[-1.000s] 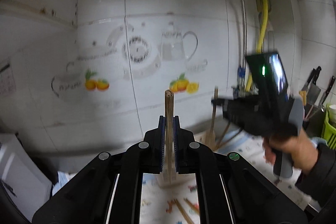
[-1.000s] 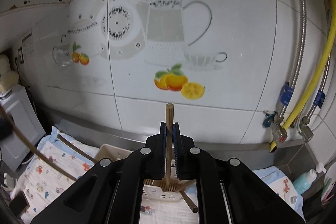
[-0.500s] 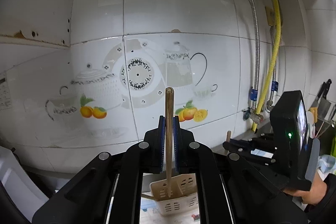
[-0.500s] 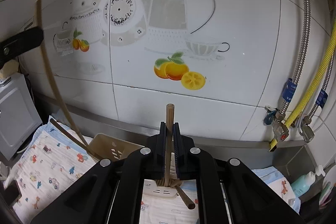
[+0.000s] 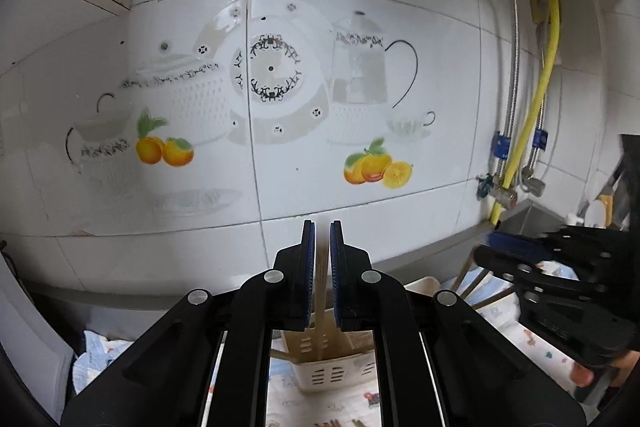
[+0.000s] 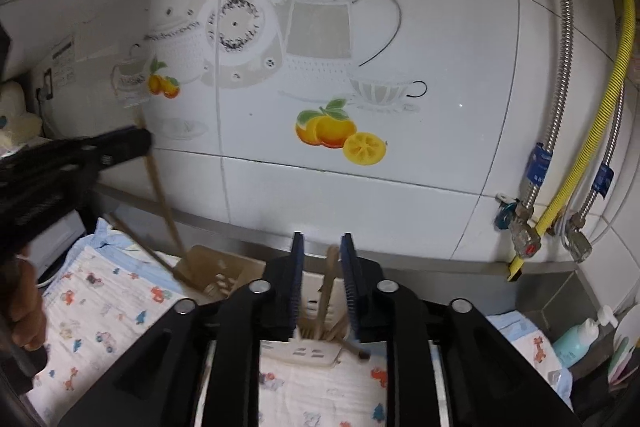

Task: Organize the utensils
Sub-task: 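Move both open grippers back down to the chopsticks on the cloth, then close the right gripper on a chopstick while the left gripper closes on another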

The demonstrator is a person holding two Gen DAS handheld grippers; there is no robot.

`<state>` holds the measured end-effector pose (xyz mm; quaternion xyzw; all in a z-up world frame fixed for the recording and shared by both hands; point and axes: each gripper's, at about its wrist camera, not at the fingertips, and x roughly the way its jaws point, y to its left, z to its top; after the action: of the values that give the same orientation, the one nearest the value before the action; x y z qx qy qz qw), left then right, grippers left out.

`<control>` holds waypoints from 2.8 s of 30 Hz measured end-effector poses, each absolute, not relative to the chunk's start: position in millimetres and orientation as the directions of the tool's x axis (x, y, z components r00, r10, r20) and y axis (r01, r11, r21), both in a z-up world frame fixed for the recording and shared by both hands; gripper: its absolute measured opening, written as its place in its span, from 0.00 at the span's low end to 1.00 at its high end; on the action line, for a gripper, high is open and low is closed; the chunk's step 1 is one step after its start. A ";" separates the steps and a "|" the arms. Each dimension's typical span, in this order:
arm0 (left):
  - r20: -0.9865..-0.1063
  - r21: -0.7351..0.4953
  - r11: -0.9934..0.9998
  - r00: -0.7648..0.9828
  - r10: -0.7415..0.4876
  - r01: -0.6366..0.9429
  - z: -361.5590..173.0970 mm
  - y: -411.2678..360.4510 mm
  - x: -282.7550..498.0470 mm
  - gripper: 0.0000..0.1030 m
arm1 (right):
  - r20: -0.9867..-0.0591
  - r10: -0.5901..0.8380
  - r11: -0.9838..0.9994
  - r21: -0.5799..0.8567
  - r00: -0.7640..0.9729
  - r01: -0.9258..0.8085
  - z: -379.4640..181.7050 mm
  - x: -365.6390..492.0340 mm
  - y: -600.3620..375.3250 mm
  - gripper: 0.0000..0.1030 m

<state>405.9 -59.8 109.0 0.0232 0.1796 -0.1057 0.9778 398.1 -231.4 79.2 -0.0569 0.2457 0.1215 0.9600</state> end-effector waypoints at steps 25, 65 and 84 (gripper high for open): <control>-0.491 -0.072 0.987 0.856 -0.161 0.144 33.4 0.3 264.7 0.31 | -0.751 0.344 0.912 0.124 0.564 -0.391 -100.7 217.5 -210.2 0.25; -0.744 -0.253 0.964 0.620 -0.248 0.082 -124.8 -25.1 195.4 0.39 | -0.789 0.292 0.936 0.121 0.540 -0.330 -142.6 202.3 -209.9 0.06; -0.796 -0.164 0.986 0.586 -0.155 0.038 -143.5 -63.8 209.2 0.40 | -0.773 0.323 0.934 0.170 0.545 -0.313 -143.4 189.1 -231.7 0.06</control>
<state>209.2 -63.8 -143.5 -0.0648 0.4519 -0.0542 0.8881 189.1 -231.7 -143.4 0.0057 0.4411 0.1809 0.8790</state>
